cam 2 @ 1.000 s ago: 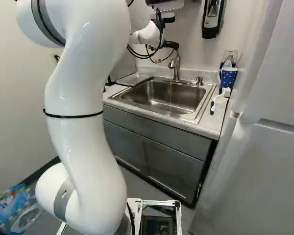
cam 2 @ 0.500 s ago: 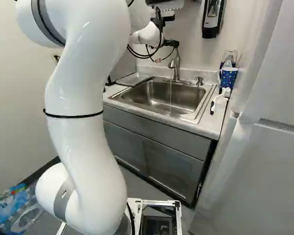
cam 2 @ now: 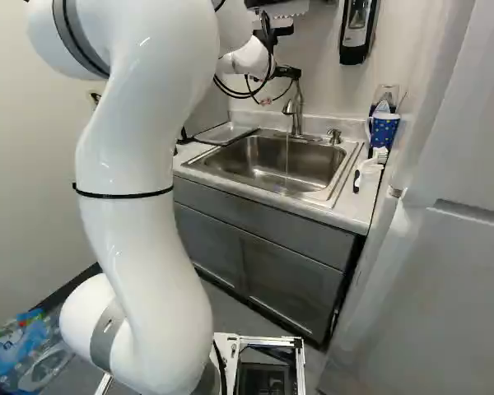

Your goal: Rinse the cup and place it in the tray

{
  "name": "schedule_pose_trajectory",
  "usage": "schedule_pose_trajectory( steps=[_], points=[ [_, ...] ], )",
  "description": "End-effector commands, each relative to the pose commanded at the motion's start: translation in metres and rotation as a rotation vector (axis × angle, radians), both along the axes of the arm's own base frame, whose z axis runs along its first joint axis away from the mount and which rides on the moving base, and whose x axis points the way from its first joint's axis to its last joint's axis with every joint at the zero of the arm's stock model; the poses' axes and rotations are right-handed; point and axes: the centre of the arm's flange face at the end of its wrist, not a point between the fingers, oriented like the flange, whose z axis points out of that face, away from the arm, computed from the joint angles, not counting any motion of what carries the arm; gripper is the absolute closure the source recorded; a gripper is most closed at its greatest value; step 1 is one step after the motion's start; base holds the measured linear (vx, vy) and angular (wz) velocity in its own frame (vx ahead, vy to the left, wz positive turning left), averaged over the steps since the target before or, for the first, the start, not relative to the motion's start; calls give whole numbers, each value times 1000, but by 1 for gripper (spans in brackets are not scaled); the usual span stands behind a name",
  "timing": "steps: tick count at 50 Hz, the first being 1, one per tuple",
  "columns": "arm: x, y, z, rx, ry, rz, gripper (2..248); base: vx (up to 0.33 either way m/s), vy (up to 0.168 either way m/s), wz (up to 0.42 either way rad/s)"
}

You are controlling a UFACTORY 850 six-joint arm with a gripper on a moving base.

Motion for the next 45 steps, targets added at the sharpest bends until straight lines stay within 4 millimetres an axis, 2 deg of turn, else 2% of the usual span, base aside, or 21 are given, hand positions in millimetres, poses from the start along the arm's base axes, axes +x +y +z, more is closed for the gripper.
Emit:
schedule_pose_trajectory(
  steps=[11, 45],
  points=[
    [-11, -1, 1, 1, 5, -5, 3, 0, 0, 0],
    [-74, -21, 6, 8, 28, -61, 3, 0, 0, 0]
  ],
)
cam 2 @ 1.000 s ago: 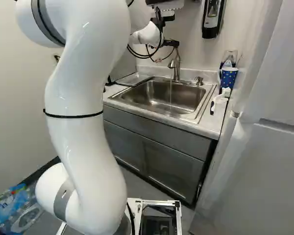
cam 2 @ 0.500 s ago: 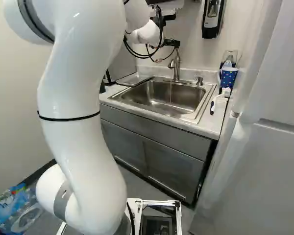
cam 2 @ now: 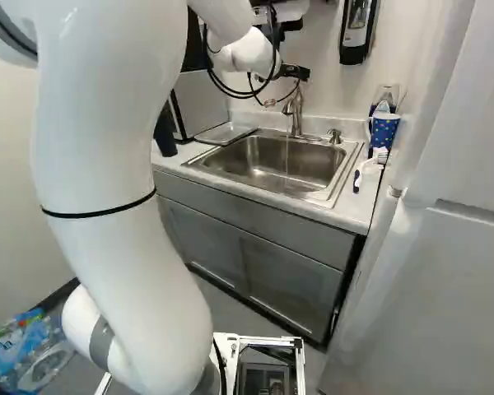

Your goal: Rinse the cup and place it in the tray

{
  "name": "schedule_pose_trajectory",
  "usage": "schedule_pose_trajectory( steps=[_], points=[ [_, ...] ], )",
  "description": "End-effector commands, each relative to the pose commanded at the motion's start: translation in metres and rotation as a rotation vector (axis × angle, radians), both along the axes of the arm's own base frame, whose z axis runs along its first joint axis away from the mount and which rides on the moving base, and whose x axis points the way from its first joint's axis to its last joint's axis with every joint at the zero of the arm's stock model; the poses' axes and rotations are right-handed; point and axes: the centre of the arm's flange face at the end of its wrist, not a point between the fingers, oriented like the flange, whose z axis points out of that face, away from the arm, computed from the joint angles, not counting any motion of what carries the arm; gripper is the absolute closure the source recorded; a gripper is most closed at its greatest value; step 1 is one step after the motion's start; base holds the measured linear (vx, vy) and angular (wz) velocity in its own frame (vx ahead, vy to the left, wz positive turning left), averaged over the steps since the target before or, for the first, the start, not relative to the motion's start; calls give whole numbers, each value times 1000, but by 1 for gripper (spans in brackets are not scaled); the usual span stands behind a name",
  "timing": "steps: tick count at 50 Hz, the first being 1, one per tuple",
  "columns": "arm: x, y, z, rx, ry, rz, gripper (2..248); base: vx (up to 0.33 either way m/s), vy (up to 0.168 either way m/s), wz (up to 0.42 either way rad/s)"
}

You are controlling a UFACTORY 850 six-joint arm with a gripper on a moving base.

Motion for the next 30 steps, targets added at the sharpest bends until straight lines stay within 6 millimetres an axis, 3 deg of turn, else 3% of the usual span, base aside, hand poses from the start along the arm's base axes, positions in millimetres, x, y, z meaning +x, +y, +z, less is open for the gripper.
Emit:
schedule_pose_trajectory(
  steps=[30],
  points=[
    [-62, -14, -12, 60, 173, -55, 3, 0, 0, 0]
  ],
)
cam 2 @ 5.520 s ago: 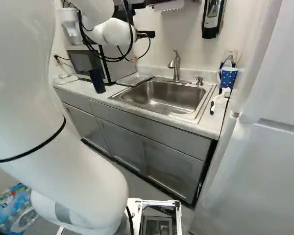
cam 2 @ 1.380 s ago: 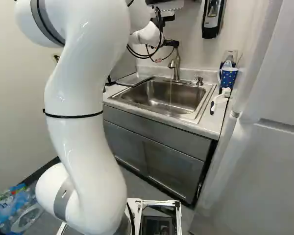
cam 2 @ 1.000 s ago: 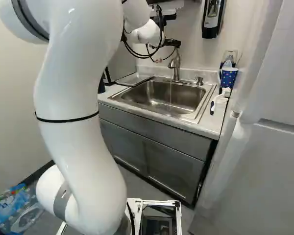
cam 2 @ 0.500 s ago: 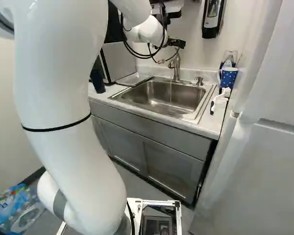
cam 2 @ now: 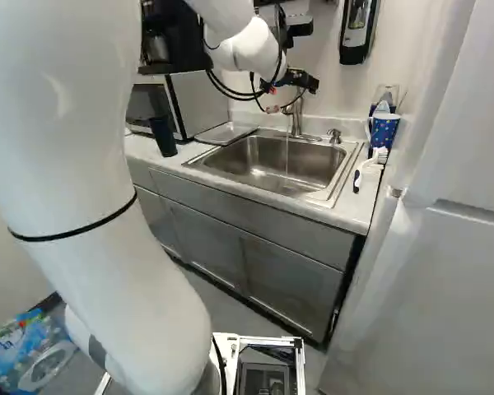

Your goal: Rinse the cup and place it in the tray

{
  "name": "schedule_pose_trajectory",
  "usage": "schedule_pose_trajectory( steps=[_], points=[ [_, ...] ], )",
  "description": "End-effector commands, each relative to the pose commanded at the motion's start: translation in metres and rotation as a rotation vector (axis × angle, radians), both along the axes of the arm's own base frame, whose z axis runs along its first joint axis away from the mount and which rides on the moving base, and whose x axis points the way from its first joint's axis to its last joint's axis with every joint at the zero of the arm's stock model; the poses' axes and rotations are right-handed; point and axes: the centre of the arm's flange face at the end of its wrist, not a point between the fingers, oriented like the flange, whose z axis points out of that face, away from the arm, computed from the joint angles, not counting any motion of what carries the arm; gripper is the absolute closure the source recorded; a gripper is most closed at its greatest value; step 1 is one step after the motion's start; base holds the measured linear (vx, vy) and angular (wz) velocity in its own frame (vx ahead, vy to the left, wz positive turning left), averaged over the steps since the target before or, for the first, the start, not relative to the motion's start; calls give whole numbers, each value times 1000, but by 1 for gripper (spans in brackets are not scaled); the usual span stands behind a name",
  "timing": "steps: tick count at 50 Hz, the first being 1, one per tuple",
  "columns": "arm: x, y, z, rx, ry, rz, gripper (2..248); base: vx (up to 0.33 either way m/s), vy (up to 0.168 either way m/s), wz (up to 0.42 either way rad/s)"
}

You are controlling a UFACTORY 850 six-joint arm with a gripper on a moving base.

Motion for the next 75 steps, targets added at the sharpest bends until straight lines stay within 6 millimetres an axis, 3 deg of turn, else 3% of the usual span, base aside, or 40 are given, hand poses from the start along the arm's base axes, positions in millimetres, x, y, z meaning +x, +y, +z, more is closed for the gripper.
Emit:
schedule_pose_trajectory(
  steps=[43, 75],
  points=[
    [-103, 12, -28, 139, 344, -49, 3, 0, 0, 0],
    [-104, 13, -28, 143, 352, -49, 3, 0, 0, 0]
  ],
)
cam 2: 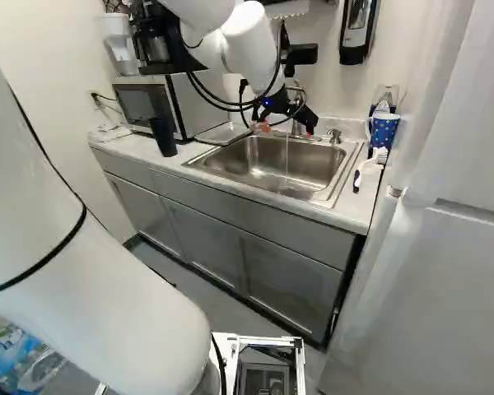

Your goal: Rinse the cup and place it in the tray

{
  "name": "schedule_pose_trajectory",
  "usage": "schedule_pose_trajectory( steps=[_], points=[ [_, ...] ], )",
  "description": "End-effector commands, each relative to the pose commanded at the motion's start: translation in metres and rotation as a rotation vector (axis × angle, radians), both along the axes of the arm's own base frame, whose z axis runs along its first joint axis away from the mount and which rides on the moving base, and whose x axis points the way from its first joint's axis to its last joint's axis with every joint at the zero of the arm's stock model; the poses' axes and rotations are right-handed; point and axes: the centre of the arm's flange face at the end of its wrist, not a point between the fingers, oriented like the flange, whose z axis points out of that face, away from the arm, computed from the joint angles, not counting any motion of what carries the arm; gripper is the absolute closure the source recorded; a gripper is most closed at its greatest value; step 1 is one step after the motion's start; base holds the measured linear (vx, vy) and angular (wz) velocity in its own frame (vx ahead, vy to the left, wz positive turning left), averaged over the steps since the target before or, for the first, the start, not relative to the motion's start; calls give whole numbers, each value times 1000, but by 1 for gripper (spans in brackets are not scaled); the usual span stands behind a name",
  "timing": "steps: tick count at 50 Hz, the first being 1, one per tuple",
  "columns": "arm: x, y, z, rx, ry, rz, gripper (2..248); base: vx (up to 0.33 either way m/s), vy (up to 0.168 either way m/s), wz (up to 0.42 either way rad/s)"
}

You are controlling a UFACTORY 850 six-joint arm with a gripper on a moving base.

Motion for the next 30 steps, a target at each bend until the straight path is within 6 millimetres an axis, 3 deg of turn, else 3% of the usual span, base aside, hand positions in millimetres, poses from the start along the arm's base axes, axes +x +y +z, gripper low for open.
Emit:
schedule_pose_trajectory(
  steps=[14, 30],
  points=[
    [9, -1, 1, -2, -5, 6, 3, 0, 0, 0],
    [43, -5, 6, -31, -73, 23, 3, 0, 0, 0]
  ],
)
